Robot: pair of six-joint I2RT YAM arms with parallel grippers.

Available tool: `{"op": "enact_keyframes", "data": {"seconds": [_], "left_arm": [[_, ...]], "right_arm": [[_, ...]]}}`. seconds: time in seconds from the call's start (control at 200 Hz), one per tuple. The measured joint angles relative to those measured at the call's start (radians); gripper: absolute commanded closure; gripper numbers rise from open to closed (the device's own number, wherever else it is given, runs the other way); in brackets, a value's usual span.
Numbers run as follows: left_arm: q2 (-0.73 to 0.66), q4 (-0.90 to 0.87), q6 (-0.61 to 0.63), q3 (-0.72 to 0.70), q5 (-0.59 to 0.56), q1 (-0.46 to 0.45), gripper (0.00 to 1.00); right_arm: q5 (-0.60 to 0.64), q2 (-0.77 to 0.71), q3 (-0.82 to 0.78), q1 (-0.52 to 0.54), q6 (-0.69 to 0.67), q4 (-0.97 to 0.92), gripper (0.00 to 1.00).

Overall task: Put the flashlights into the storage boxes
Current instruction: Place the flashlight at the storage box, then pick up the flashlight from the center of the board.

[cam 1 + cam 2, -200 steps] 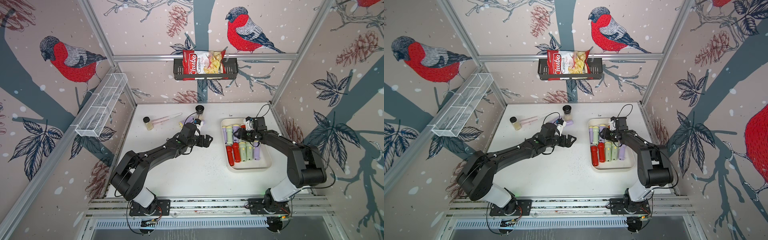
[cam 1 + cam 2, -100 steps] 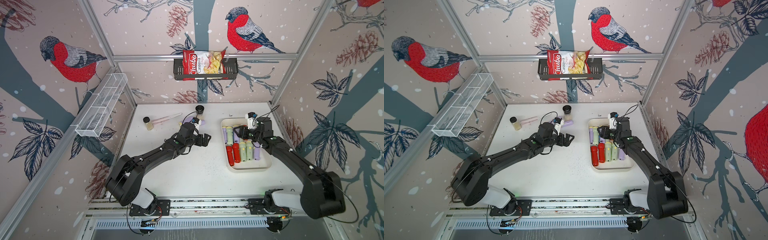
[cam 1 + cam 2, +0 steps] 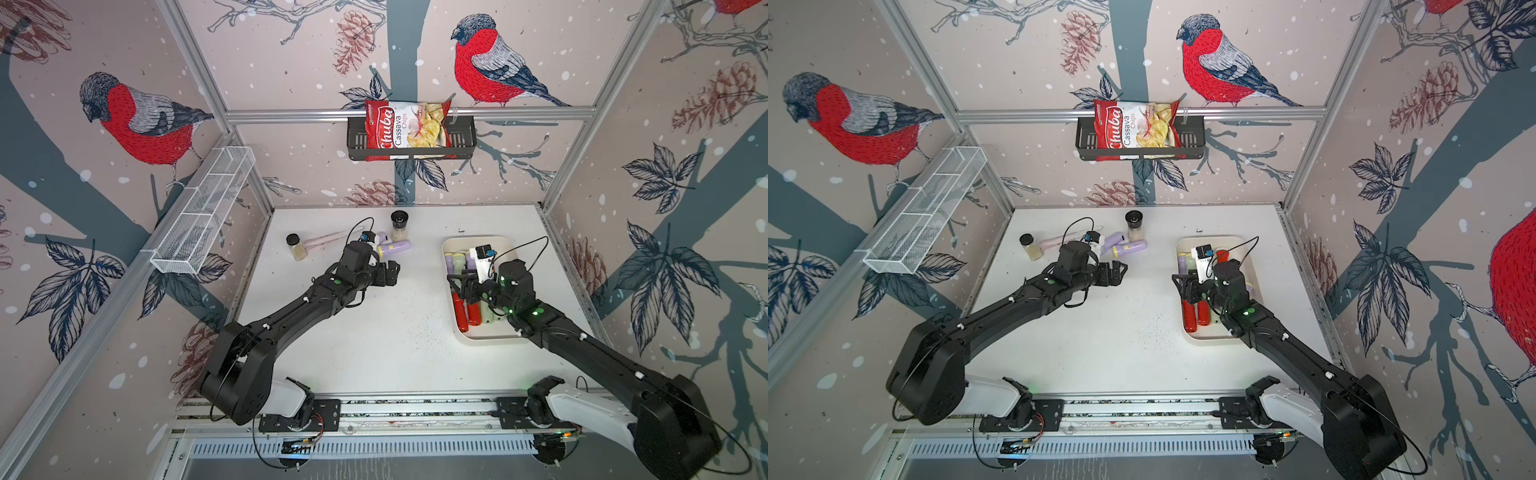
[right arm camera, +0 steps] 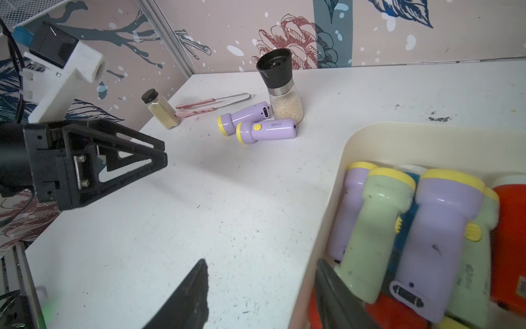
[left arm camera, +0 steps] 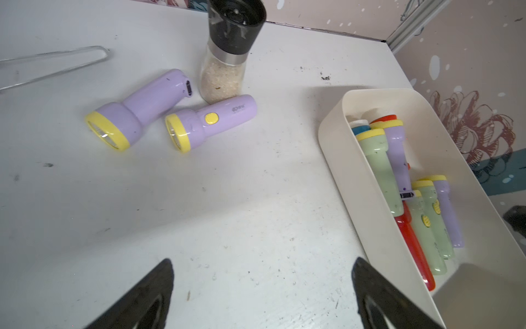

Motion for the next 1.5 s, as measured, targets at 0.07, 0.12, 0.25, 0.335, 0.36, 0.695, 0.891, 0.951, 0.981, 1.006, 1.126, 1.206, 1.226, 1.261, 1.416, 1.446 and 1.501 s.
{"op": "enact_keyframes", "data": {"seconds": [0.07, 0.12, 0.25, 0.335, 0.36, 0.695, 0.891, 0.951, 0.981, 1.006, 1.126, 1.206, 1.226, 1.261, 1.416, 1.446, 1.501], "left_arm": [[0.000, -0.024, 0.005, 0.003, -0.013, 0.009, 0.04], [0.002, -0.040, 0.010, 0.012, -0.027, 0.018, 0.05], [0.028, -0.064, 0.023, 0.048, -0.052, 0.049, 0.07], [0.056, -0.085, 0.028, 0.073, -0.058, 0.071, 0.08], [0.065, -0.090, 0.029, 0.080, -0.059, 0.077, 0.08], [0.236, -0.194, 0.088, 0.281, -0.042, 0.147, 0.13], [0.332, -0.225, 0.106, 0.370, 0.038, 0.201, 0.16], [0.373, -0.243, 0.107, 0.414, 0.044, 0.221, 0.18], [0.393, -0.251, 0.110, 0.437, 0.045, 0.229, 0.18], [0.416, -0.259, 0.114, 0.461, 0.044, 0.235, 0.18], [0.524, -0.297, 0.154, 0.571, 0.030, 0.247, 0.22], [0.580, -0.320, 0.196, 0.618, 0.025, 0.254, 0.22], [0.594, -0.327, 0.208, 0.629, 0.023, 0.257, 0.22], [0.614, -0.330, 0.227, 0.642, 0.020, 0.262, 0.22], [0.667, -0.360, 0.306, 0.675, 0.018, 0.306, 0.23], [0.671, -0.365, 0.325, 0.675, 0.023, 0.314, 0.23], [0.675, -0.370, 0.354, 0.673, 0.043, 0.327, 0.23]], "right_arm": [[0.007, 0.008, 0.000, 0.012, 0.000, 0.014, 0.40], [0.007, 0.016, 0.000, 0.017, -0.001, 0.022, 0.40], [0.010, 0.047, 0.013, 0.027, -0.003, 0.025, 0.40], [0.010, 0.081, 0.041, 0.032, -0.004, 0.025, 0.39], [0.014, 0.093, 0.051, 0.034, -0.004, 0.024, 0.39], [0.039, 0.306, 0.215, 0.064, -0.090, -0.026, 0.31], [0.039, 0.488, 0.393, 0.074, -0.258, -0.084, 0.29], [0.039, 0.527, 0.432, 0.074, -0.293, -0.094, 0.29], [0.036, 0.540, 0.443, 0.075, -0.303, -0.098, 0.29], [0.035, 0.549, 0.450, 0.076, -0.318, -0.100, 0.29], [0.031, 0.576, 0.468, 0.083, -0.349, -0.119, 0.29], [0.032, 0.583, 0.468, 0.085, -0.369, -0.131, 0.28], [0.034, 0.584, 0.467, 0.085, -0.369, -0.134, 0.29], [0.040, 0.584, 0.463, 0.085, -0.370, -0.136, 0.28], [0.071, 0.584, 0.436, 0.086, -0.382, -0.152, 0.28], [0.081, 0.584, 0.433, 0.087, -0.393, -0.157, 0.28], [0.092, 0.584, 0.429, 0.087, -0.396, -0.167, 0.28]]}}
